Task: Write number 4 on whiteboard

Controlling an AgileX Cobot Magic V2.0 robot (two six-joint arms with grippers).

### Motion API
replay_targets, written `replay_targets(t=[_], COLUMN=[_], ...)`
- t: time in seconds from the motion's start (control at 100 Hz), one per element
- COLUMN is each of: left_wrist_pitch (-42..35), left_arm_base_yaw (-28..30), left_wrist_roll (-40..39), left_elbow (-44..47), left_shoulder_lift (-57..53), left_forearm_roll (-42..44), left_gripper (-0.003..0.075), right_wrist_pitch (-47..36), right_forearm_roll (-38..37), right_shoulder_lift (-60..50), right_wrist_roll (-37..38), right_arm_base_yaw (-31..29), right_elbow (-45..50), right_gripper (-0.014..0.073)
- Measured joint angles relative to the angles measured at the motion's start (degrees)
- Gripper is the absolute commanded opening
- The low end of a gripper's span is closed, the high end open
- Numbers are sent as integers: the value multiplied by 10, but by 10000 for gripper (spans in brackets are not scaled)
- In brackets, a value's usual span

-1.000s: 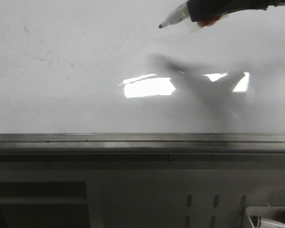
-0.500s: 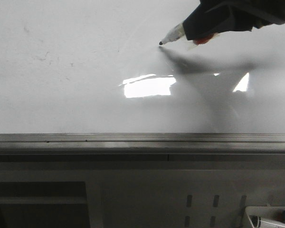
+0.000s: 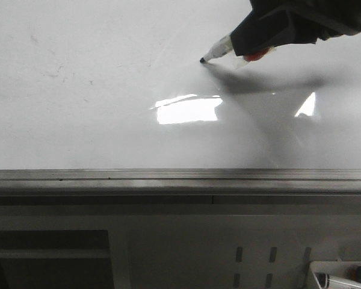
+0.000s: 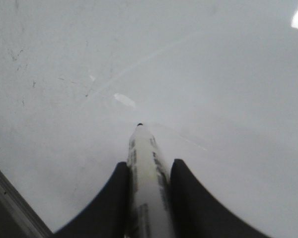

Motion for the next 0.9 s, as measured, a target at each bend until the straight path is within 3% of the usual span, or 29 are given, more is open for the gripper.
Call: replay_targets(t=[0.63,0.9], left_wrist_pitch=[0,0], left_arm_base_yaw=[0,0], left_wrist_roll=[0,0], left_elbow=[0,0], left_shoulder_lift=[0,0], left_forearm_roll=[0,0], left_gripper=[-20,-20], right_wrist_pitch=[35,90], right_forearm_roll=[5,9], right_shoulder_lift=[43,33], right_wrist_roll=[1,0], right_arm_base_yaw=[58,0], right_elbow=[-3,-3], right_gripper=[-54,-53])
